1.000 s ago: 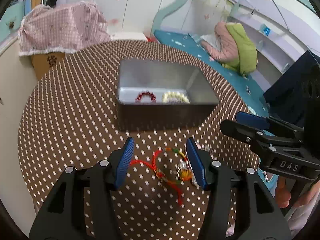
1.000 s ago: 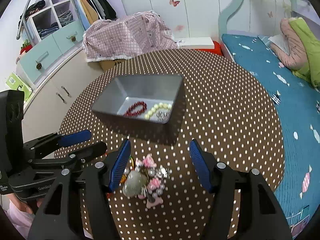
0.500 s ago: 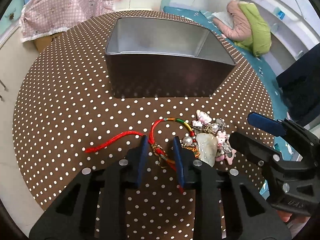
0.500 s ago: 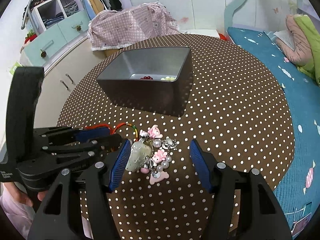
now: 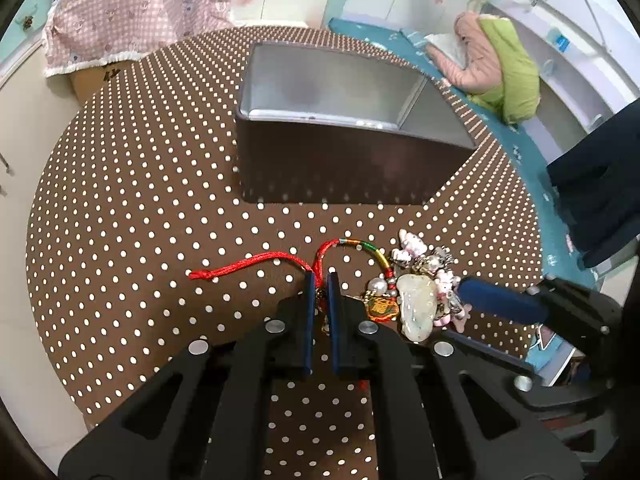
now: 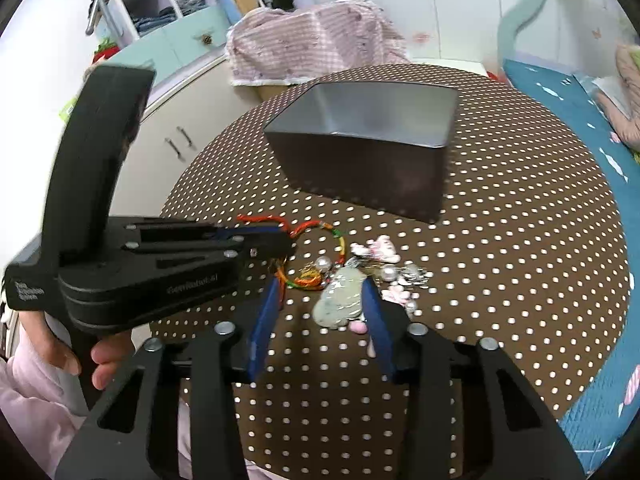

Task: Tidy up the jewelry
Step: 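Grasp the red cord bracelet with the left tool while the right tool grasps the jade pendant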

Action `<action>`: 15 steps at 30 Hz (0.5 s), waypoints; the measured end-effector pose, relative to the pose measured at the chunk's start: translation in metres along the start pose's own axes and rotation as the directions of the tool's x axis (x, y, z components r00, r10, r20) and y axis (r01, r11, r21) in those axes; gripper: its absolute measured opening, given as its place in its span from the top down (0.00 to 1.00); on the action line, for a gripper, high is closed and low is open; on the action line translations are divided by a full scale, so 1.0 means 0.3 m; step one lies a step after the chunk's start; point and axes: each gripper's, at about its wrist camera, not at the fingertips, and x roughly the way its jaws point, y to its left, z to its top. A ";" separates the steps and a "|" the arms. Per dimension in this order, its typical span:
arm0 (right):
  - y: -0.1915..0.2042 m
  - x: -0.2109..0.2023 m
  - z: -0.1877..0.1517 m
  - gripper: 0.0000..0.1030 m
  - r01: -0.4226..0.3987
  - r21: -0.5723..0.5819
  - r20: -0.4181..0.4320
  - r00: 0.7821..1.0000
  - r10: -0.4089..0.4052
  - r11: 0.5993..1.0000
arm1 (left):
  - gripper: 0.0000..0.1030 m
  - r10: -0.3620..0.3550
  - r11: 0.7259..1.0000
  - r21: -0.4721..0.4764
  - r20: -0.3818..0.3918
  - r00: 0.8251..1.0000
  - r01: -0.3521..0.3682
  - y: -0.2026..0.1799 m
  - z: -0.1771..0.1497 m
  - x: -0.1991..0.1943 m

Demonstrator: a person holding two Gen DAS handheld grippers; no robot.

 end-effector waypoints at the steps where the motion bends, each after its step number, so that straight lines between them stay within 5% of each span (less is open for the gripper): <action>1: -0.001 0.009 0.002 0.67 0.007 0.000 -0.009 1.000 -0.007 1.000 | 0.94 -0.008 1.000 0.003 0.015 1.000 0.008 0.006 -0.001 -0.013; 15: 0.075 0.119 0.003 0.67 0.227 -0.118 -0.060 0.970 -0.235 0.967 | 0.94 -0.082 0.997 -0.002 0.139 0.987 0.083 0.094 -0.008 -0.162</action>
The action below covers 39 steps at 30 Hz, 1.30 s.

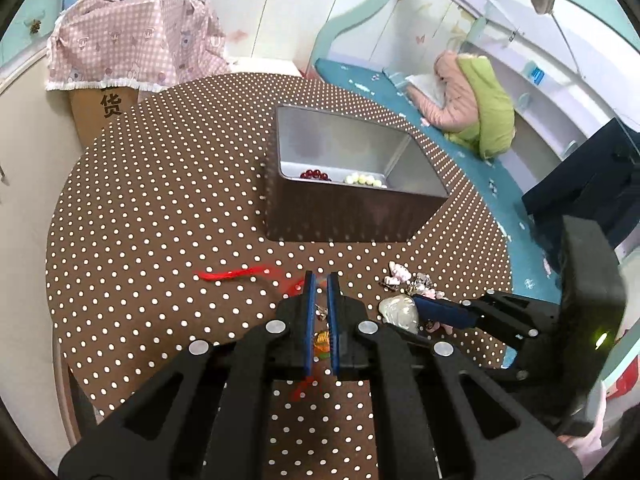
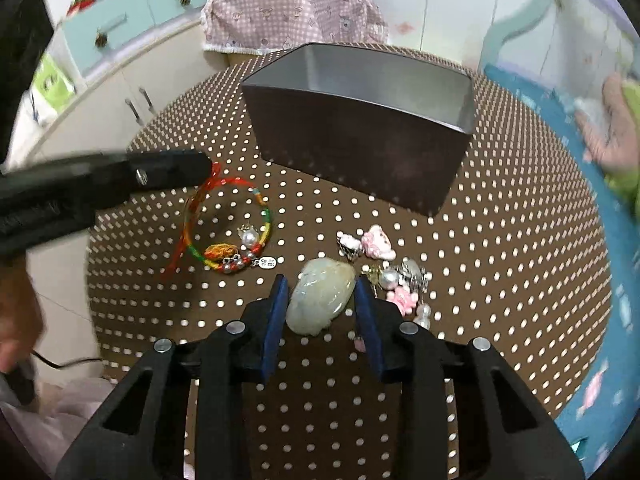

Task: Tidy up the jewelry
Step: 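Grasp the red cord bracelet with the left tool while the right tool grasps the jade pendant, then carry the red cord bracelet in the left tool while the right tool carries the jade pendant into the tin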

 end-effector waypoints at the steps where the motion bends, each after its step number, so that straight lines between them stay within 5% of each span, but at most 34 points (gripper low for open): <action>1: 0.011 0.004 -0.006 0.69 0.019 -0.017 0.002 1.000 -0.019 1.000 | 0.94 -0.007 1.000 -0.002 0.008 1.000 0.007 0.006 -0.005 -0.010; 10: -0.002 0.012 0.011 0.73 0.000 0.036 -0.018 1.000 0.001 0.999 | 0.94 -0.034 0.999 -0.011 0.046 0.998 0.035 0.041 -0.013 -0.050; 17: -0.012 -0.013 0.039 0.73 -0.033 0.063 -0.002 0.999 0.033 0.997 | 0.91 -0.022 1.000 -0.022 -0.058 0.998 0.020 0.051 -0.047 0.033; 20: -0.012 -0.027 0.039 0.73 -0.029 0.064 0.009 1.000 0.028 0.998 | 0.78 0.028 0.999 -0.035 -0.110 0.994 -0.032 0.056 -0.051 0.090; 24: -0.010 -0.038 0.038 0.73 -0.028 0.060 0.018 0.999 0.027 0.998 | 0.76 0.091 0.996 -0.006 -0.133 0.987 -0.092 0.028 -0.044 0.122; 28: -0.019 -0.034 0.039 0.73 -0.036 0.066 0.020 0.999 0.034 0.997 | 0.94 0.241 0.966 0.122 -0.129 0.962 -0.226 -0.039 -0.046 0.142; 39: -0.084 -0.073 0.032 0.73 -0.049 0.098 0.063 0.997 0.043 0.994 | 0.95 0.072 0.997 0.019 -0.118 0.990 -0.071 0.002 0.013 0.071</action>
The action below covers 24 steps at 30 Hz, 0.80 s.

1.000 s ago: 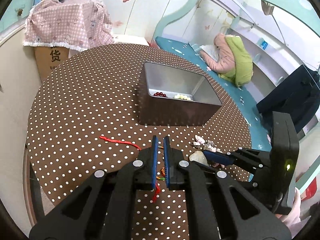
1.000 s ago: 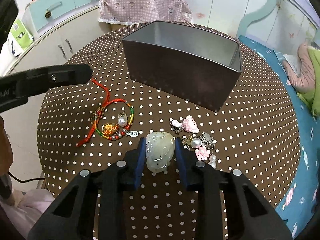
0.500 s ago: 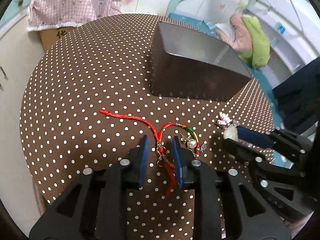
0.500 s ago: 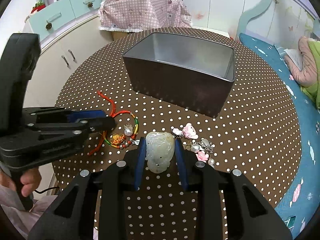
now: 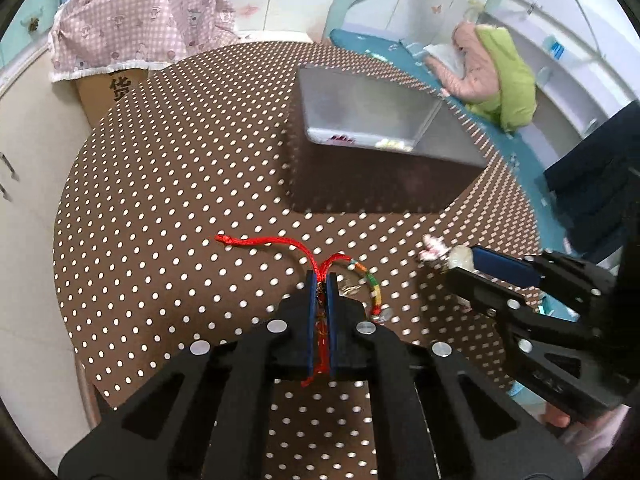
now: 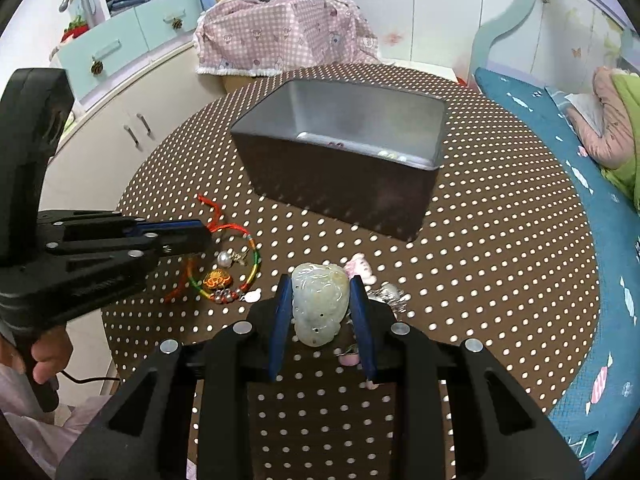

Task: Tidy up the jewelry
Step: 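Carry the red cord bracelet in the left tool while the right tool carries the jade pendant into the tin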

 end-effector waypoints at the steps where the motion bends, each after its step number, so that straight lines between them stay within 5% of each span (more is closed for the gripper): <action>1: -0.006 -0.008 0.004 0.73 0.001 0.003 0.009 1.000 -0.001 1.000 | 0.95 -0.009 1.000 -0.002 0.009 1.000 0.009 -0.003 0.009 -0.012; 24: -0.061 -0.121 0.179 0.73 0.068 0.002 0.165 0.984 -0.068 0.998 | 0.95 -0.131 0.991 0.056 0.152 0.980 0.124 -0.094 0.212 -0.176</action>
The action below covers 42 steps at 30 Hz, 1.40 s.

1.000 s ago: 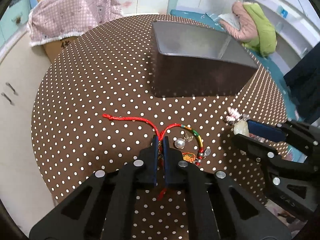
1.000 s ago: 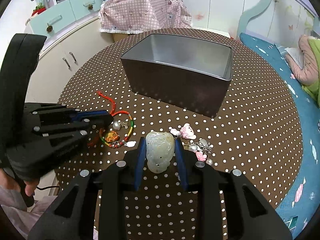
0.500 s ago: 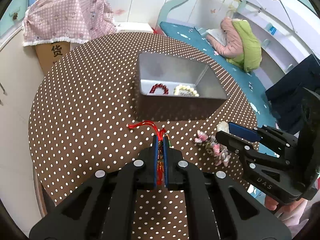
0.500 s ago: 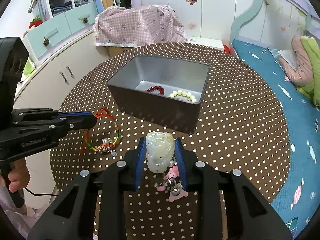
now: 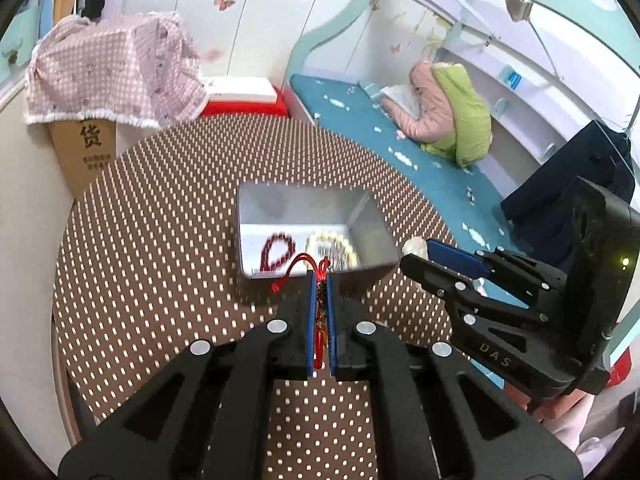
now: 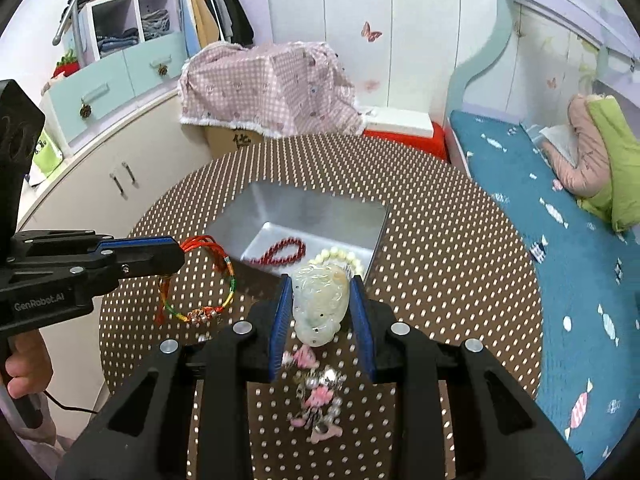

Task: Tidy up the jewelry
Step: 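Carry the red cord bracelet in the left tool while the right tool carries the jade pendant into the tin, then open both tools inside the tin to release the items and withdraw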

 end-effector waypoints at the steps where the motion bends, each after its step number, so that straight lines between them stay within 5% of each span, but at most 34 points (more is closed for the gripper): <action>1: -0.001 0.000 0.011 0.73 0.002 -0.003 0.006 1.000 -0.002 1.000 | 0.95 -0.003 1.000 0.002 0.009 1.000 0.003 0.002 0.012 -0.005; 11: -0.011 0.072 0.072 0.73 -0.009 -0.026 -0.004 1.000 0.009 1.000 | 0.95 -0.005 1.000 -0.026 0.039 0.999 0.006 0.040 0.132 0.052; 30: -0.030 0.298 0.100 0.73 -0.036 -0.037 -0.157 0.987 0.029 0.999 | 0.94 0.007 0.998 -0.056 -0.136 0.991 -0.015 0.124 0.168 0.377; 42: -0.005 0.334 0.104 0.72 -0.021 -0.067 -0.182 0.983 0.008 0.998 | 0.61 -0.002 0.999 -0.032 -0.130 0.991 -0.003 0.113 0.142 0.365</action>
